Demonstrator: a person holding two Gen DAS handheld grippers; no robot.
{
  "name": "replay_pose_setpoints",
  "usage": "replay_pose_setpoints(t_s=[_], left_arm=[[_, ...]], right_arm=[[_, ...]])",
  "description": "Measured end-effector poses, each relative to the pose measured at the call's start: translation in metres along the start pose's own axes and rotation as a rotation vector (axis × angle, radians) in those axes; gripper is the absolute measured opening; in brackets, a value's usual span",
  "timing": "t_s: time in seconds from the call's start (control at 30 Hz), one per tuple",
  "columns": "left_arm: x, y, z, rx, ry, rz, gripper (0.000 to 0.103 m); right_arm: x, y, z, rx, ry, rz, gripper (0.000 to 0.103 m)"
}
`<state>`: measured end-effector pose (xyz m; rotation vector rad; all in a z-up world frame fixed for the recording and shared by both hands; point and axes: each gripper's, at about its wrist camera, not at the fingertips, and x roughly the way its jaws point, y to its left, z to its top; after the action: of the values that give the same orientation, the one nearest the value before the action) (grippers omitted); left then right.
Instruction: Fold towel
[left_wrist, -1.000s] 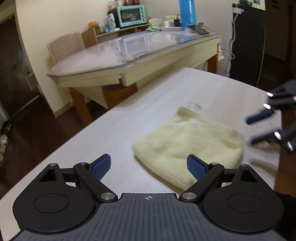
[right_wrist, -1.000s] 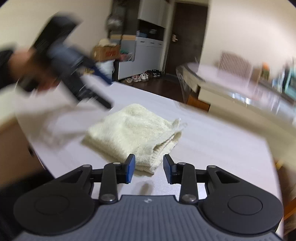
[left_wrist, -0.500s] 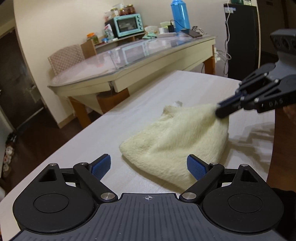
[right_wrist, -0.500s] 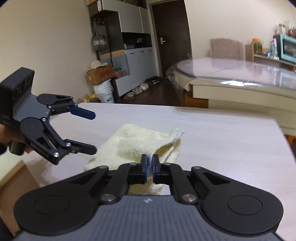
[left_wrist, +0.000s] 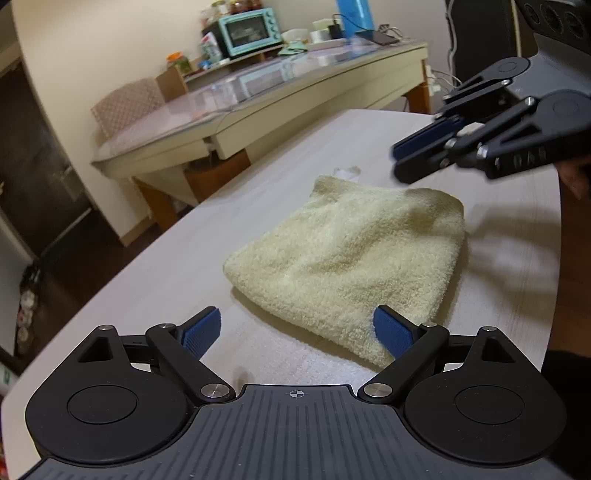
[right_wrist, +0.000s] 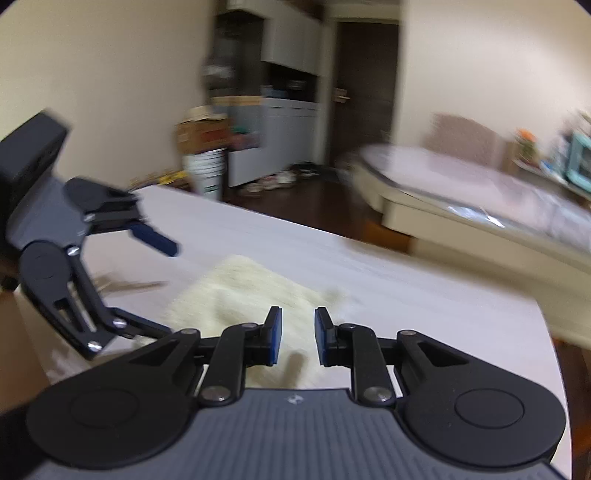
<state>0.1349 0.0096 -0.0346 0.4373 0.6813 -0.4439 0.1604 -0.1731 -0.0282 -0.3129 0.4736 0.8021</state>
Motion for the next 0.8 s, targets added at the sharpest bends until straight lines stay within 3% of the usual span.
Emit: replay_pose_setpoints(t_s=[0.17, 0.37, 0.43, 0.5, 0.6, 0.8], left_arm=[[0.001, 0.003, -0.003, -0.031, 0.004, -0.008, 0.094], [-0.001, 0.004, -0.004, -0.035, -0.001, -0.013, 0.094], [-0.002, 0.003, -0.006, -0.035, -0.005, -0.011, 0.094], [-0.003, 0.002, -0.006, -0.036, -0.005, -0.008, 0.095], [-0.004, 0.001, -0.007, -0.039, -0.008, -0.001, 0.094], [-0.011, -0.002, -0.001, -0.045, -0.022, 0.031, 0.094]], right_arm=[[0.029, 0.016, -0.002, -0.164, 0.085, 0.058, 0.021], [0.041, -0.019, 0.000, -0.129, 0.112, -0.020, 0.023], [0.045, -0.030, 0.000, -0.116, 0.117, -0.029, 0.038], [0.048, -0.035, 0.001, -0.119, 0.123, -0.024, 0.042], [0.045, -0.035, 0.007, -0.099, 0.103, -0.013, 0.029], [0.057, -0.031, 0.015, -0.132, 0.090, -0.031, 0.029]])
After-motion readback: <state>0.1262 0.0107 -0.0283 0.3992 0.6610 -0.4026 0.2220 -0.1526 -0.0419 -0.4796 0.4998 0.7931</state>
